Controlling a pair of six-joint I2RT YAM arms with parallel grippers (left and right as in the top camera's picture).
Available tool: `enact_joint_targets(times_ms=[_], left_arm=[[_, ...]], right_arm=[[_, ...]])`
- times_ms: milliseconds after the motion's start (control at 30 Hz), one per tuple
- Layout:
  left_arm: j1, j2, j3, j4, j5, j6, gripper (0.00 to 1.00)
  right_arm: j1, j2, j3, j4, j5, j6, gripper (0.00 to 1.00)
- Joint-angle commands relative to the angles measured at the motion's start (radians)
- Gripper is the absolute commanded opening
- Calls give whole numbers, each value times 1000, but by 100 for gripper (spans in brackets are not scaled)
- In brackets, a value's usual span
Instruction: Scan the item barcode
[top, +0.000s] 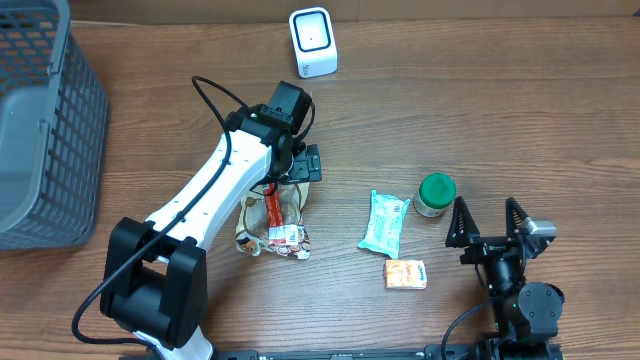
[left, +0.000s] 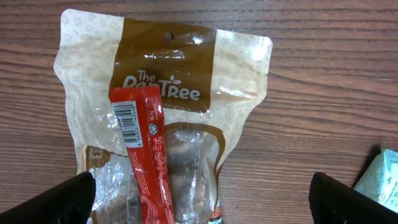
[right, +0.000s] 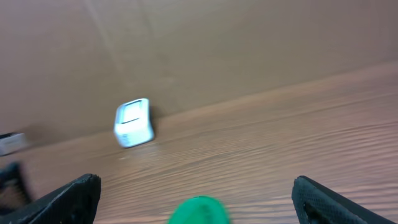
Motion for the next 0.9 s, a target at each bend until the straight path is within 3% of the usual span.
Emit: enact_joint_targets(times_ms=[0,100,367,633,867], left_arm=[[-1,-17,-4,5,-6,-3,100],[-1,-17,-4,29,-5,-3,100],[2,-17,-3,137,-31,-3,100],[8,-17,53,110,-27,-3,100],[32,-17,166,-3,-28,-2,100]], right_arm=[[-2,-10,-10,10,-140,126,100],[-2,-10,-10,18,-167,204,100],[-4,-10,98,-97,-143,204,100],[-4,17,427,-290,9,192,100],[-4,224,815,-569,25,140,100]])
